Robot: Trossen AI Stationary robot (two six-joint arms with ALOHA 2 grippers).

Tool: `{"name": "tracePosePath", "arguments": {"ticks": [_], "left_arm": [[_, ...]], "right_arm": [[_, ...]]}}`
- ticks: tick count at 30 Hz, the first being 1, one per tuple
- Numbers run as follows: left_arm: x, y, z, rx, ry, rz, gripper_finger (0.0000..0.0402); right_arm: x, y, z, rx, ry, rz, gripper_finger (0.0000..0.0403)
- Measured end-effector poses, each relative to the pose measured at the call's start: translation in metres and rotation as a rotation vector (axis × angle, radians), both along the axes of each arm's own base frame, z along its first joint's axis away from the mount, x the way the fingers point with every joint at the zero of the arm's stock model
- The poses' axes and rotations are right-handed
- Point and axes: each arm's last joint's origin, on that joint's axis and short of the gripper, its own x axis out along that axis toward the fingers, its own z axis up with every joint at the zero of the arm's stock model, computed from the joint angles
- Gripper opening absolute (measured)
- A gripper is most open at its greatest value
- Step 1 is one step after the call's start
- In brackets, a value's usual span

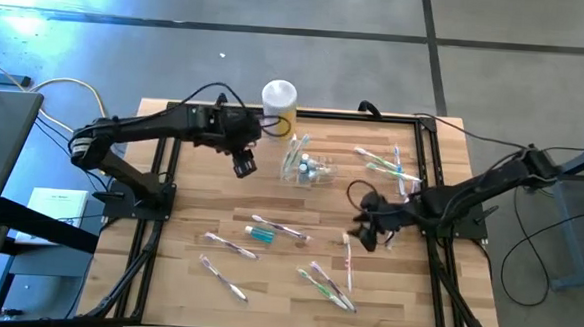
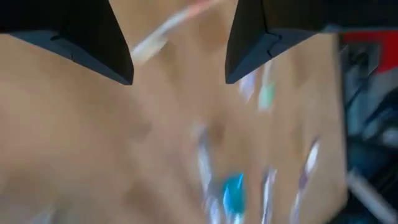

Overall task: Pick & Place toothbrushing station
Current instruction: Put the orange toothbrush into the transparent organizer

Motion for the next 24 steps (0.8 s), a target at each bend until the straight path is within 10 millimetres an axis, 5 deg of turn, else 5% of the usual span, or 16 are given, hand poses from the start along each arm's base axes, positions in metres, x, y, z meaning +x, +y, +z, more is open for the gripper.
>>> {"name": "tracePosePath", "arguments": {"ticks": [8, 24], "left_arm": [[0.006, -0.045, -0.028, 0.002, 0.042, -0.060, 0.0195], [-0.008, -0.102, -0.097, 0.115, 0.053, 0.000, 0.0195]], "right_arm": [[0.006, 0.017, -0.024, 0.207, 0.177, -0.072, 0.0246], [0.029, 0.014, -0.087, 0.083, 0.391, -0.234, 0.0246]]}}
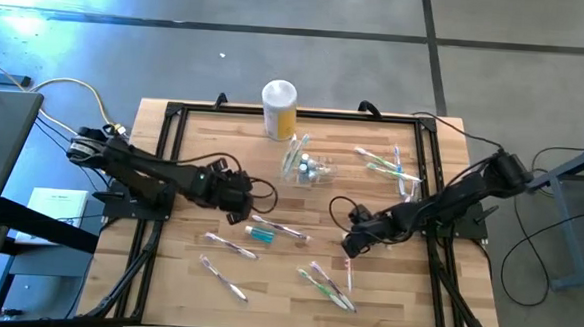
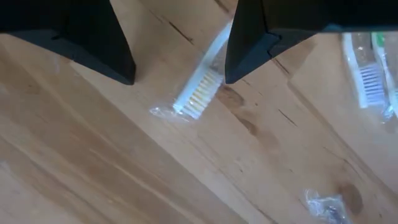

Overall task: Pick & Place toothbrushing station
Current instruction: Put the orange toothbrush into the transparent organizer

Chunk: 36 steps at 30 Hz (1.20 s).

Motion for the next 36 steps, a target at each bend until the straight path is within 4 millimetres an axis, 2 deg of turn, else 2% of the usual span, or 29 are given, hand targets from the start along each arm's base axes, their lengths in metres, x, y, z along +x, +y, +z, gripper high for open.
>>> {"name": "tracePosePath", "arguments": {"ticks": [6, 11, 17, 27, 33, 36], "left_arm": [[-0.001, -0.004, -0.024, -0.058, -0.023, -0.033, 0.0195], [-0.003, -0.003, -0.035, -0.077, -0.017, -0.035, 0.0195], [-0.003, -0.004, -0.037, -0.082, -0.025, -0.032, 0.0195], [-0.003, -0.004, -0.037, -0.081, -0.025, -0.042, 0.0195], [-0.003, -0.004, -0.037, -0.081, -0.026, -0.041, 0.0195], [-0.003, -0.004, -0.037, -0.081, -0.027, -0.043, 0.0195]], "right_arm": [[-0.001, -0.003, -0.005, -0.057, 0.031, -0.065, 0.0246], [-0.002, -0.004, -0.007, -0.090, 0.032, -0.096, 0.0230], [-0.004, -0.004, -0.008, -0.088, 0.052, -0.100, 0.0173], [-0.007, -0.006, -0.009, -0.153, 0.085, -0.030, 0.0018], [-0.009, -0.008, -0.008, -0.186, 0.079, -0.021, 0.0018], [-0.011, -0.009, -0.001, -0.213, 0.053, 0.012, 0.0013]]}}
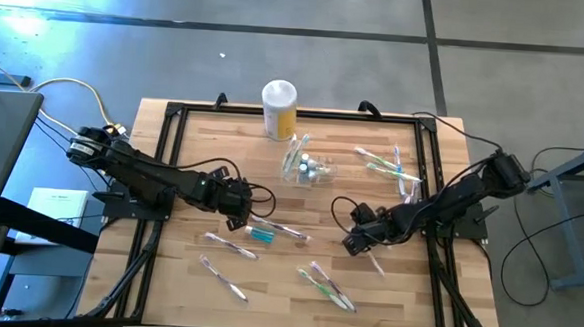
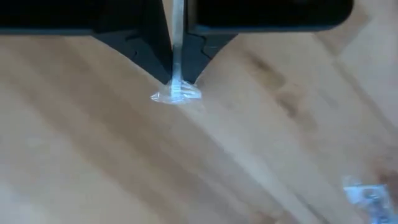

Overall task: Pick & Place toothbrushing station
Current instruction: Put the orange toothbrush into the transparent organizer

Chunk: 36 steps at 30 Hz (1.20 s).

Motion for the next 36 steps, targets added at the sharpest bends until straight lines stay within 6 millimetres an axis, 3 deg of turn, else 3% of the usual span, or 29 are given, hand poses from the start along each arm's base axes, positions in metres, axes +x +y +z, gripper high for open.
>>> {"name": "tracePosePath", "arguments": {"ticks": [4, 11, 14, 17, 21, 24, 26, 30, 36], "left_arm": [[0.001, 0.000, 0.000, 0.009, 0.004, -0.024, 0.0195], [0.009, -0.002, 0.004, 0.040, -0.058, -0.126, 0.0195], [0.013, -0.003, 0.012, 0.063, -0.117, -0.187, 0.0195], [0.013, -0.003, 0.018, 0.087, -0.152, -0.234, 0.0195], [0.012, -0.003, 0.023, 0.126, -0.185, -0.314, 0.0195], [0.007, 0.000, 0.016, 0.116, -0.267, -0.388, 0.0195], [0.000, 0.007, 0.010, 0.091, -0.327, -0.411, 0.0195], [-0.015, 0.021, -0.002, 0.059, -0.428, -0.388, 0.0195], [-0.027, 0.024, -0.013, 0.000, -0.611, -0.453, 0.0195]], "right_arm": [[-0.007, -0.004, 0.017, -0.045, -0.055, 0.025, 0.0009], [-0.008, -0.003, 0.077, -0.206, -0.285, 0.110, 0.0011], [-0.011, 0.003, 0.102, -0.479, -0.386, 0.210, 0.0008], [-0.016, 0.011, 0.116, -0.775, -0.432, 0.194, 0.0009], [-0.020, 0.014, 0.117, -1.077, -0.399, 0.065, 0.0010], [-0.013, 0.004, 0.113, -1.109, -0.374, 0.019, 0.0010], [-0.004, -0.005, 0.113, -1.045, -0.406, 0.085, 0.0010], [0.014, -0.018, 0.133, -0.996, -0.677, 0.286, 0.0010], [0.020, -0.043, 0.155, -1.144, -0.842, 0.275, 0.0010]]}}
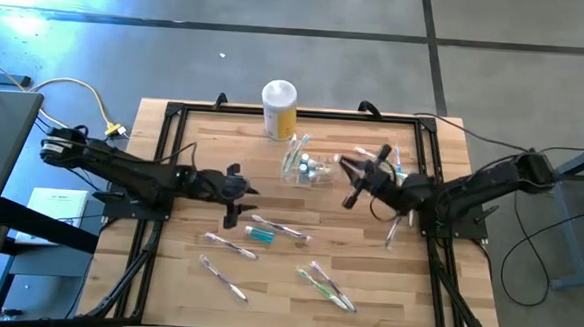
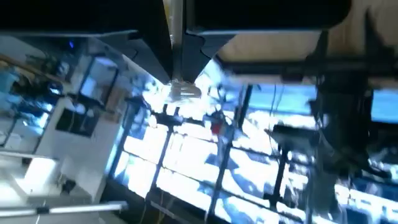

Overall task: Pick & Place toothbrushing station
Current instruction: Put the orange toothbrush into the transparent organizer

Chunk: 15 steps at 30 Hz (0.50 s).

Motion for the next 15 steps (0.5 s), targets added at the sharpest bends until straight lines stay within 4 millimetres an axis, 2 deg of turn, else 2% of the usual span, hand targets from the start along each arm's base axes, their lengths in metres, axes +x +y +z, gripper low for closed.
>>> {"name": "tracePosePath", "arguments": {"ticks": [4, 7, 11, 15], "left_arm": [[-0.002, -0.003, -0.004, -0.035, -0.153, -0.107, 0.0195], [-0.004, -0.005, -0.006, -0.068, -0.244, -0.175, 0.0195], [-0.006, -0.006, -0.007, -0.088, -0.285, -0.204, 0.0195], [-0.007, -0.006, -0.011, -0.091, -0.253, -0.209, 0.0195]], "right_arm": [[0.010, -0.026, -0.002, 0.012, -0.063, 0.104, 0.0010], [0.019, -0.047, -0.012, 0.022, -0.064, 0.050, 0.0011], [0.030, -0.067, -0.028, 0.057, -0.058, 0.062, 0.0011], [0.036, -0.077, -0.042, 0.075, -0.022, 0.067, 0.0011]]}}
